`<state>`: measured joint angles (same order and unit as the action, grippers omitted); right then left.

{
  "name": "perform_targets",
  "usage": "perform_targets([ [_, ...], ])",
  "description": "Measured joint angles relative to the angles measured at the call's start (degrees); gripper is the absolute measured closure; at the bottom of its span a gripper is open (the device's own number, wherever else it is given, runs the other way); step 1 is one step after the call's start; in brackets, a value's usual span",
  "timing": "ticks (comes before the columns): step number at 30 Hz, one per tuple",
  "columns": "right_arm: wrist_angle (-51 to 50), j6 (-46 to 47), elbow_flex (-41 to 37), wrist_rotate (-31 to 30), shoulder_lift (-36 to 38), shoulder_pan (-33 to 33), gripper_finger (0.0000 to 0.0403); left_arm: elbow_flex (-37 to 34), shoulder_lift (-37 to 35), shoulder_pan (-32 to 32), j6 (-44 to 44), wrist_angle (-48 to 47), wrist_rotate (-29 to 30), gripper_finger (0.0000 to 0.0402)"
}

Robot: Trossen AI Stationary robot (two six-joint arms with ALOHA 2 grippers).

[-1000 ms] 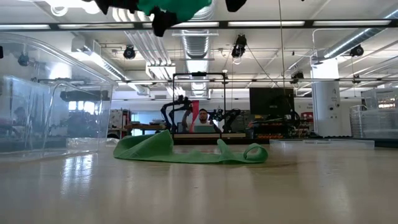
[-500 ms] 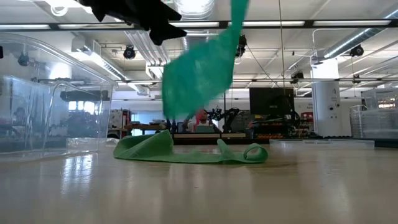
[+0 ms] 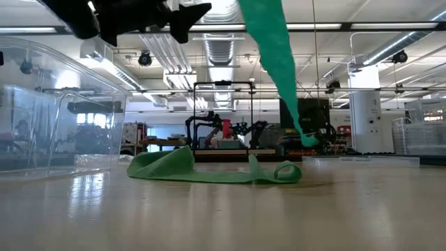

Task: Roll bandage
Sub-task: Roll the light green bandage

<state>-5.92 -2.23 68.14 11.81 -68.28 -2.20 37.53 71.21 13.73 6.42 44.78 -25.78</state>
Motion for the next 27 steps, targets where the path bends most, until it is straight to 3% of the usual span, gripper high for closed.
perform_targets([
  [3, 2.41, -1.77, 0.00, -3.81, -0.14, 0.02, 0.0400, -1.33, 1.43, -2.25, -1.55, 5.13, 7.11, 0.0082],
  [7, 6.12, -3.96, 0.00, -7.19, -0.88, 0.04, 0.0400, 0.56, 3.80, -2.91, -2.03, 5.63, 7.60, 0.0078],
  [16, 8.04, -5.32, -0.07, -7.36, -2.09, 0.04, 0.0400, 10.39, 12.20, -2.70, -4.94, 0.00, 9.40, 0.0090],
  [21, 7.43, -5.21, -0.12, -6.92, -1.94, 0.08, 0.0400, 14.89, 15.72, -2.43, -6.42, -4.42, 10.28, 0.0130],
  [27, 5.46, -4.40, -0.15, -3.92, -1.02, 0.20, 0.0400, 14.96, 14.26, -1.96, -10.05, -8.55, 10.30, 0.0185],
])
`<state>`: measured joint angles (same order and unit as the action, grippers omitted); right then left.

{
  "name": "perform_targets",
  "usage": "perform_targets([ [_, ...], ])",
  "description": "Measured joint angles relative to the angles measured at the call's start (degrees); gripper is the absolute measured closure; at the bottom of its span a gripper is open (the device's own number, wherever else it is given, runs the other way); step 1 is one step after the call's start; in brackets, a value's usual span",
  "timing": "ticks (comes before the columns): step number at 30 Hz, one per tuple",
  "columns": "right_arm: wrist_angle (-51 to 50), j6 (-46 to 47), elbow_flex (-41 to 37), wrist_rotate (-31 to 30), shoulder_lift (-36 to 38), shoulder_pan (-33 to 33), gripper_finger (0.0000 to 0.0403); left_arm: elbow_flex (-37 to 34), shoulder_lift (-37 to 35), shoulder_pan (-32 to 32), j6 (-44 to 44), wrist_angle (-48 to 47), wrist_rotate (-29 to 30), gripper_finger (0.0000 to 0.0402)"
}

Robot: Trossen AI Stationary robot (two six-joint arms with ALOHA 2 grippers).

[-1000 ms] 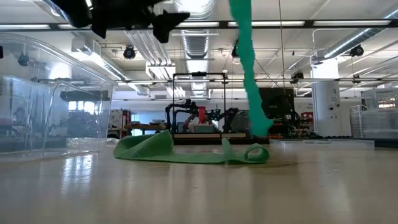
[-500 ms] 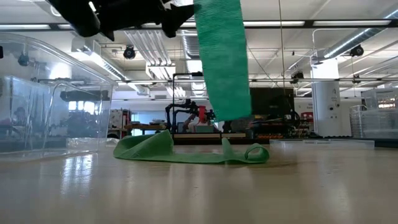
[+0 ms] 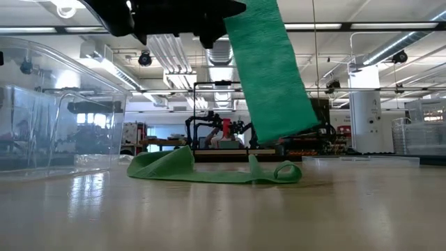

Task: Roll bandage
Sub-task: Roll the light green bandage

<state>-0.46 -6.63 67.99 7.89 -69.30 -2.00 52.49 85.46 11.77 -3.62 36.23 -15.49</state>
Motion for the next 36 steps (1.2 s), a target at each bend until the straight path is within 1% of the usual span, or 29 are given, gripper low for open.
perform_targets([
  [4, -0.08, -0.15, 0.00, 0.08, 0.14, 0.00, 0.0400, 0.02, -0.39, -0.34, -0.43, 1.84, -0.04, 0.0211],
  [6, 0.31, -0.46, 0.00, 0.08, 0.13, 0.00, 0.0400, 0.02, -0.10, -0.69, -0.48, 2.36, -0.40, 0.0234],
  [8, 1.40, -0.44, 0.00, 0.10, -0.08, 0.00, 0.0400, 0.07, 0.63, -1.23, -0.57, 3.02, -1.23, 0.0271],
  [11, 1.16, -0.41, 0.00, 0.15, -0.15, 0.00, 0.0400, 0.21, 1.03, -1.77, -0.45, 2.87, -1.53, 0.0358],
  [12, 1.06, -0.25, 0.00, 0.17, -0.15, 0.00, 0.0400, 0.21, 0.75, -1.77, -0.41, 2.95, -1.27, 0.0379],
  [13, 0.88, 0.15, 0.00, 0.24, -0.14, 0.00, 0.0400, 0.24, 0.20, -1.75, -0.45, 2.74, -0.36, 0.0388],
  [15, 0.48, 1.38, 0.00, 1.57, -0.03, 0.00, 0.0400, 0.24, -1.70, -1.30, -2.28, 0.11, 1.90, 0.0389],
  [18, 0.09, 3.41, -0.02, 5.72, 0.13, -0.02, 0.0400, 0.28, -5.29, -0.67, -6.42, -4.85, 7.47, 0.0399],
  [20, -0.75, 3.62, -0.02, 6.13, 0.16, -0.01, 0.0400, 0.28, -8.07, -0.13, -8.33, -7.39, 10.10, 0.0400],
  [26, -2.43, 3.63, -0.14, 6.07, -0.15, -0.06, 0.0400, 0.32, -15.76, 1.63, -12.61, -9.23, 15.43, 0.0401],
  [31, -2.25, 3.44, -0.46, 6.08, -0.18, -0.04, 0.0400, 0.32, -18.43, 2.62, -13.28, -10.32, 16.48, 0.0401],
  [34, -2.29, 3.40, -0.55, 6.33, -0.19, -0.04, 0.0400, 0.32, -18.36, 2.61, -13.28, -10.17, 16.50, 0.0401],
  [36, -2.19, 3.01, -0.55, 7.81, -0.19, -0.04, 0.0400, 0.32, -17.52, 2.61, -13.26, -9.10, 16.50, 0.0401],
])
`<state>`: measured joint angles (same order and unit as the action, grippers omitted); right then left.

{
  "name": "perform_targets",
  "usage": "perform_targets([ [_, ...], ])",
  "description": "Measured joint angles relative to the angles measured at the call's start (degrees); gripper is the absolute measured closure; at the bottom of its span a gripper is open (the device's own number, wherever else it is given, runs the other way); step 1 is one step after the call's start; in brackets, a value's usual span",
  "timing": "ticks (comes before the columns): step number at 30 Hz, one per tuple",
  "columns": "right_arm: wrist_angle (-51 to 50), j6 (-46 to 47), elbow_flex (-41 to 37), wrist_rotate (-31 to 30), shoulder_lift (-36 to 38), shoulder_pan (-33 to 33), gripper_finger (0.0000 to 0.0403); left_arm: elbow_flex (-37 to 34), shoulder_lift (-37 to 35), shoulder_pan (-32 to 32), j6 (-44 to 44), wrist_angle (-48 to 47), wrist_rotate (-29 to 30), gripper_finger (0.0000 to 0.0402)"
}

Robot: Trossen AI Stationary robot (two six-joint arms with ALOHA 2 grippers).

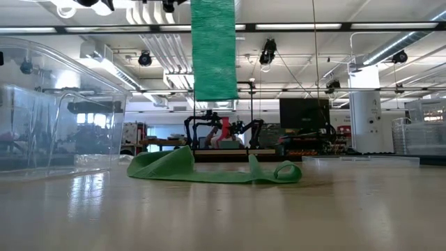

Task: Roll bandage
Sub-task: Roll the light green bandage

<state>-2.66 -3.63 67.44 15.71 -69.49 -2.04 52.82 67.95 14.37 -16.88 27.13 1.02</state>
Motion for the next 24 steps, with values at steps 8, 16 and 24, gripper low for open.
perform_targets([
  [8, 0.67, 1.12, -0.07, 3.51, -3.53, 0.00, 0.0400, 0.00, 4.27, 0.47, 0.00, 3.44, 0.01, 0.0401],
  [16, 1.25, 0.66, 0.72, 3.90, -4.57, 0.00, 0.0400, 0.00, 4.21, 1.20, 0.41, 3.27, 0.04, 0.0401],
  [24, 1.25, 0.67, 0.50, 4.00, -6.35, 0.00, 0.0400, 0.02, 0.46, 1.20, 3.51, 8.99, -0.09, 0.0401],
])
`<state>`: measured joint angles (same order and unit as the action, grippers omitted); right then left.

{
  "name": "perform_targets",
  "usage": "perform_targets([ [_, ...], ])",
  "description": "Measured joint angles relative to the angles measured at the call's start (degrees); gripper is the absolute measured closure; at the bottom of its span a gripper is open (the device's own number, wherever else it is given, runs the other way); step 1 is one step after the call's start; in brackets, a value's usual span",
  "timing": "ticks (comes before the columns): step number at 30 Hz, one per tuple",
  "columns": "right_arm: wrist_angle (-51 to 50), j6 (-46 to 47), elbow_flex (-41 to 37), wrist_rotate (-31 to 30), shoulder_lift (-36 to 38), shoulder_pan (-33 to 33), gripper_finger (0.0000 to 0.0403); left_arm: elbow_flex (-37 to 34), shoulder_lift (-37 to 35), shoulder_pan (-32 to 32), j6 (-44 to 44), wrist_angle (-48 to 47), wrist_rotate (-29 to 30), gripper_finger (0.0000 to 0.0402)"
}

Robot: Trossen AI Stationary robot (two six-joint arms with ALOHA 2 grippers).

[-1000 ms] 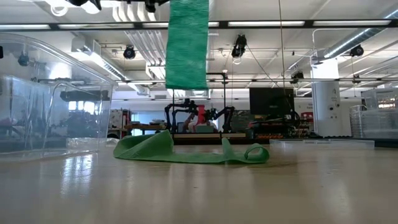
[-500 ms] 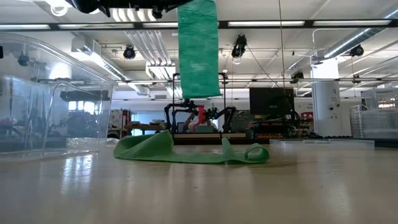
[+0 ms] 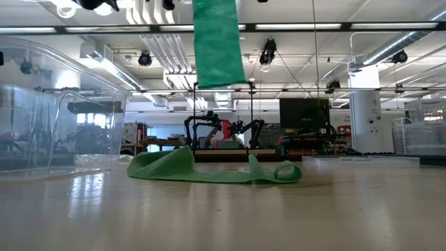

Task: Roll bandage
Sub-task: Roll the light green bandage

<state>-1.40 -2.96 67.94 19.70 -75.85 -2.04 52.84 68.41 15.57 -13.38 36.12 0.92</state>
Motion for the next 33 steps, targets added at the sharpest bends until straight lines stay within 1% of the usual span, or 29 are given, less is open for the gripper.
perform_targets([
  [4, 0.68, 0.25, 0.12, -0.19, -2.01, -0.04, 0.0400, 0.00, -1.59, 0.00, 1.83, 1.71, -2.02, 0.0401],
  [9, 3.75, -0.18, 0.20, -1.44, -4.05, -0.11, 0.0400, 0.00, -3.15, 0.02, 2.63, 1.05, -2.11, 0.0401],
  [14, 4.69, -0.65, 0.20, -1.73, -6.92, -0.15, 0.0400, 0.00, -4.49, 0.02, 3.40, 1.39, -2.20, 0.0401],
  [18, 8.72, -1.11, 0.20, -1.65, -8.69, -0.06, 0.0400, 0.00, -4.49, 0.02, 3.40, 1.33, -1.91, 0.0401],
  [21, 12.45, -1.73, 0.20, -0.15, -9.29, 0.28, 0.0400, 0.00, -4.21, 0.02, 2.85, 1.25, -0.73, 0.0401],
  [27, 11.91, -2.51, 0.09, 0.41, -7.89, 0.28, 0.0400, 0.00, -5.73, 0.04, -0.37, -5.40, 1.42, 0.0401],
  [30, 12.88, -3.11, 0.07, 3.56, -6.68, 0.31, 0.0400, 0.00, -6.43, 0.06, -1.26, -7.29, 3.01, 0.0401],
  [33, 13.10, -4.19, 0.05, 4.35, -5.49, 0.81, 0.0400, 0.00, -6.55, 0.06, -1.75, -10.70, 4.20, 0.0401],
])
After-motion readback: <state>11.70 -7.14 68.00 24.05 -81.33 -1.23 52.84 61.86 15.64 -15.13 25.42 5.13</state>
